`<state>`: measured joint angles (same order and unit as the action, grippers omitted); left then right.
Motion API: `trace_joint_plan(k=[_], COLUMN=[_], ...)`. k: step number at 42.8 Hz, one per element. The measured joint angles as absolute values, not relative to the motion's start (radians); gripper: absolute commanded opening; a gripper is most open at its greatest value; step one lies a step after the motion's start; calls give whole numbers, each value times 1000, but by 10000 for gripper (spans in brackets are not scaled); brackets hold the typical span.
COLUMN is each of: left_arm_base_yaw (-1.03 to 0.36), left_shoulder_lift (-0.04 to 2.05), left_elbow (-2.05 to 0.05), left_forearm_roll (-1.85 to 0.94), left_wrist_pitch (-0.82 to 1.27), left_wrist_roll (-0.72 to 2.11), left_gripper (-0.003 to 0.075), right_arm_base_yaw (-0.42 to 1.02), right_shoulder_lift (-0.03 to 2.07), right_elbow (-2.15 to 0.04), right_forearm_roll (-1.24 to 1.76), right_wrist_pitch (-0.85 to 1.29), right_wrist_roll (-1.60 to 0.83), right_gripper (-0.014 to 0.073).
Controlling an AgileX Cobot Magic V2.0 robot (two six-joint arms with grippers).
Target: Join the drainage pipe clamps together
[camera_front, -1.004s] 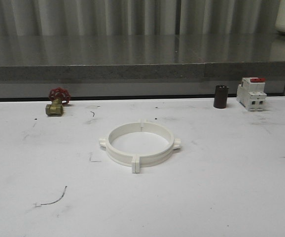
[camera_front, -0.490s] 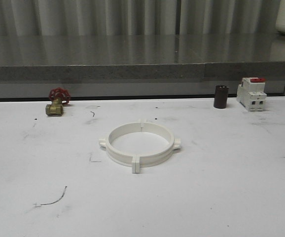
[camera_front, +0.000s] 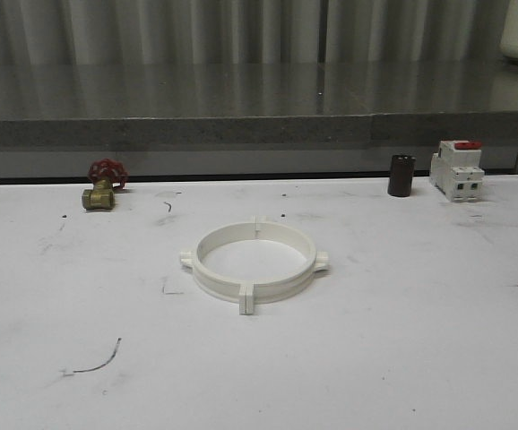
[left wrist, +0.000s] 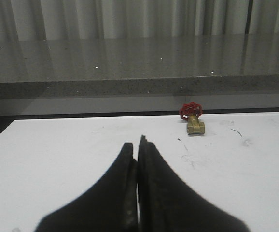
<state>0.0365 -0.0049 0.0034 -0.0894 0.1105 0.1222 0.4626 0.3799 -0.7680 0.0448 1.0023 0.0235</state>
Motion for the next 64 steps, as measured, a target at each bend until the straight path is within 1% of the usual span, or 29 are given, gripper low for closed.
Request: trace_joint_plan(k=[51, 64], left_arm_base_yaw=[29, 29], left_shoulder_lift=[-5, -5], left_elbow=[3, 3], left_forearm_roll=[-92, -92], left_wrist_pitch=[107, 107], left_wrist_roll=[122, 122], left_gripper=[-20, -20], right_arm_base_yaw=[463, 442], right_shoulder_lift=[380, 356], right_elbow=[-767, -675], right_forearm_roll=[45, 45], right_wrist_pitch=[1004, 985], right_wrist_roll=[23, 23], right_gripper=[-67, -67])
